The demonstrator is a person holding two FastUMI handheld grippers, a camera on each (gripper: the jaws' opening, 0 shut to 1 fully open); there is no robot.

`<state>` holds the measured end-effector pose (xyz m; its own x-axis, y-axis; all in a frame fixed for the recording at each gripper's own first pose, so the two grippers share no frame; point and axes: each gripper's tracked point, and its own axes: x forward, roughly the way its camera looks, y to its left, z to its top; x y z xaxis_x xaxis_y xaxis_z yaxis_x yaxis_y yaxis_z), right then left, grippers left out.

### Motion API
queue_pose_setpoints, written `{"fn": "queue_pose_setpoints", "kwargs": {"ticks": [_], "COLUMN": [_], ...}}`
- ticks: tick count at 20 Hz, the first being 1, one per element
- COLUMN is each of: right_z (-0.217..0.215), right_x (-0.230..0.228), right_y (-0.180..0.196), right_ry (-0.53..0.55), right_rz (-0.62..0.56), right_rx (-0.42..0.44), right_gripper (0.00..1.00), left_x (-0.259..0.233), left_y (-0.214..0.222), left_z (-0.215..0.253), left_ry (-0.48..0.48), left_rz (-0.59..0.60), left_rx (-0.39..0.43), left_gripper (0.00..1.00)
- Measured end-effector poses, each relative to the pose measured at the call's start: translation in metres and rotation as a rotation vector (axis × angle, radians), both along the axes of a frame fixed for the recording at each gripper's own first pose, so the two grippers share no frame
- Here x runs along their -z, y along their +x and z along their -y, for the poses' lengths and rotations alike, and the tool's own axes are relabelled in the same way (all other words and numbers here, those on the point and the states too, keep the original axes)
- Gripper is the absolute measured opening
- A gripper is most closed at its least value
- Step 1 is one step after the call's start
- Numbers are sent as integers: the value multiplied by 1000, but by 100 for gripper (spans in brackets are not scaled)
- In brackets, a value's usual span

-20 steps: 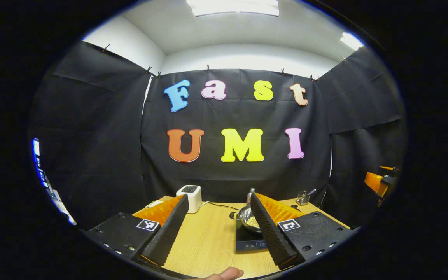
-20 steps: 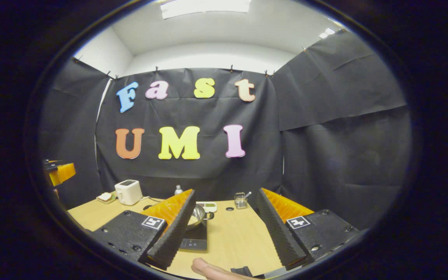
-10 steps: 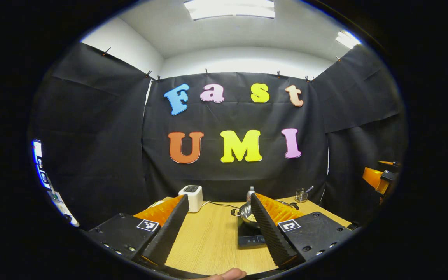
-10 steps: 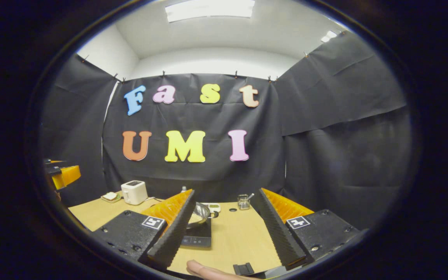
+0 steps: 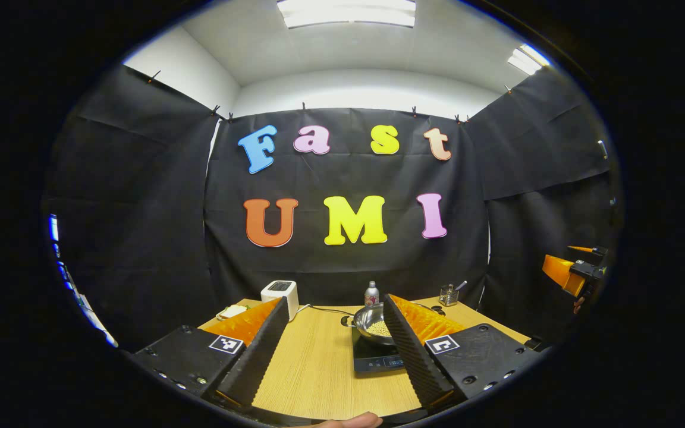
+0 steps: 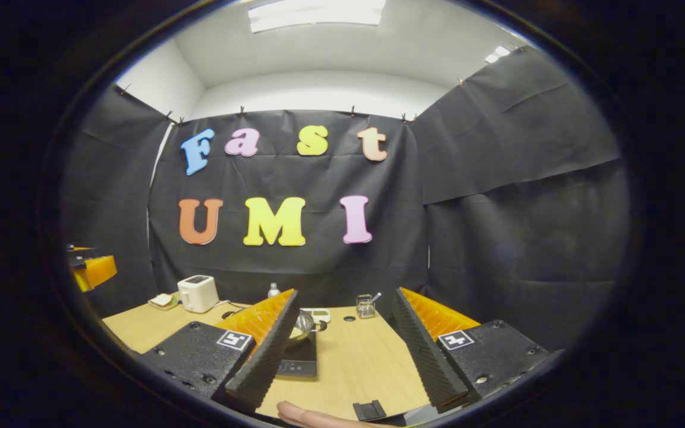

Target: First push the handle of the pot to place it horizontally, then grasp the pot with both hands and set it on the induction cooktop.

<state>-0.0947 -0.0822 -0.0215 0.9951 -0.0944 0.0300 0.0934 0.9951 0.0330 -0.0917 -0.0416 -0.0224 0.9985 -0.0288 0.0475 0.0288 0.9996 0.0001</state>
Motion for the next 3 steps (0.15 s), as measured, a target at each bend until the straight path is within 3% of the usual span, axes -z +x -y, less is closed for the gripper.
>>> {"fn": "queue_pose_setpoints", "kwargs": {"ticks": [3], "right_z": [3], "right_x": [-1], "right_y": [0], "right_ry": [-4], "right_rz": [8], "right_rx": [8], "right_gripper": [98], "left_x": [-5], "left_y": [-1], "left_z": [-8], "left_ry": [1], "left_rz": [26], "left_rx": [-34], "left_gripper": [95]}}
